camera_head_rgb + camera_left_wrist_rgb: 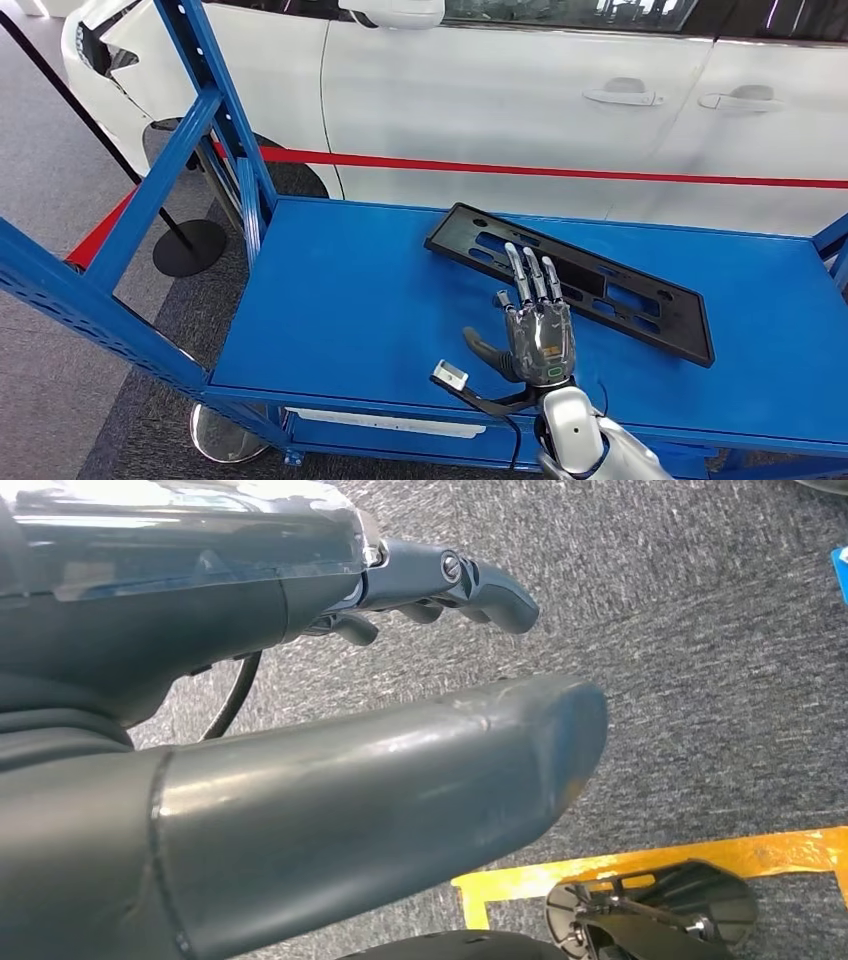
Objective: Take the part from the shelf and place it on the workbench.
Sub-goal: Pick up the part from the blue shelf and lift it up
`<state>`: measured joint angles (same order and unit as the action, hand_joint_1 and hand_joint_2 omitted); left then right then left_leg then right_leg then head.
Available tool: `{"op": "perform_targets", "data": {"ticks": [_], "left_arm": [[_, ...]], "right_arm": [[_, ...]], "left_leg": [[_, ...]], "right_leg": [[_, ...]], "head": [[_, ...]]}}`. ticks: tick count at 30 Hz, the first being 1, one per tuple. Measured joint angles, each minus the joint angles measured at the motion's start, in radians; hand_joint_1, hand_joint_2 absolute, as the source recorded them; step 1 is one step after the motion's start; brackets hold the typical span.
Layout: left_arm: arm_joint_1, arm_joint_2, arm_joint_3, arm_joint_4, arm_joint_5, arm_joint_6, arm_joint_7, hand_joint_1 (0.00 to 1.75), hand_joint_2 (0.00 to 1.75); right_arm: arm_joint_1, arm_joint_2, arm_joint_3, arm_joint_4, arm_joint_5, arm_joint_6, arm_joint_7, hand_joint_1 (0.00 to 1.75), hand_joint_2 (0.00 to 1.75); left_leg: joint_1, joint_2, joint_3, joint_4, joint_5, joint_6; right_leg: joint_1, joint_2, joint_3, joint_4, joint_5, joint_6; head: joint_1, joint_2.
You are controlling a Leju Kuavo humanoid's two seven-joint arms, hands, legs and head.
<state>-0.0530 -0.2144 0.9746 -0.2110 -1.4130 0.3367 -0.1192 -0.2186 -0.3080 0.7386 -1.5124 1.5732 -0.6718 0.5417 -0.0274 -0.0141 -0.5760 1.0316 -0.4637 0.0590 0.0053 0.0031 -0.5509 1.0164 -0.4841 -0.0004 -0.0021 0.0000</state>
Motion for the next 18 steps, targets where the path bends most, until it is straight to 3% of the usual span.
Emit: {"op": "perform_targets", "data": {"ticks": [5,13,17,18], "left_arm": [[0.0,0.001,0.0,0.0,0.0,0.003,0.0,0.0,0.0],[0.0,0.002,0.0,0.0,-0.003,0.004,0.0,0.0,0.0],[0.0,0.002,0.0,0.0,-0.014,-0.004,-0.01,0.0,1.75],[0.0,0.002,0.0,0.0,-0.015,-0.008,-0.015,0.0,1.75]], "right_arm": [[0.069,0.021,-0.125,-0.046,0.0,-0.014,-0.177,0.0,1.75],[0.156,0.11,-0.249,-0.071,0.0,-0.019,-0.286,0.0,1.75],[0.177,0.143,-0.278,-0.071,0.0,-0.019,-0.31,0.0,1.75],[0.18,0.149,-0.284,-0.071,0.0,-0.019,-0.313,0.0,1.75]], "left_leg": [[0.0,0.0,-0.001,0.0,0.0,0.0],[0.0,0.0,-0.001,0.0,0.0,0.0],[0.0,0.0,-0.001,0.0,0.0,0.0],[0.0,0.0,-0.001,0.0,0.0,0.0]], "right_leg": [[0.0,-0.001,0.0,0.0,0.0,0.0],[0.0,-0.001,0.0,0.0,-0.001,0.0],[0.0,-0.001,0.0,0.0,-0.001,0.0],[0.0,-0.001,0.0,0.0,-0.001,0.0]], "head": [[0.0,0.0],[0.0,0.0],[0.0,0.0],[0.0,0.0]]}}
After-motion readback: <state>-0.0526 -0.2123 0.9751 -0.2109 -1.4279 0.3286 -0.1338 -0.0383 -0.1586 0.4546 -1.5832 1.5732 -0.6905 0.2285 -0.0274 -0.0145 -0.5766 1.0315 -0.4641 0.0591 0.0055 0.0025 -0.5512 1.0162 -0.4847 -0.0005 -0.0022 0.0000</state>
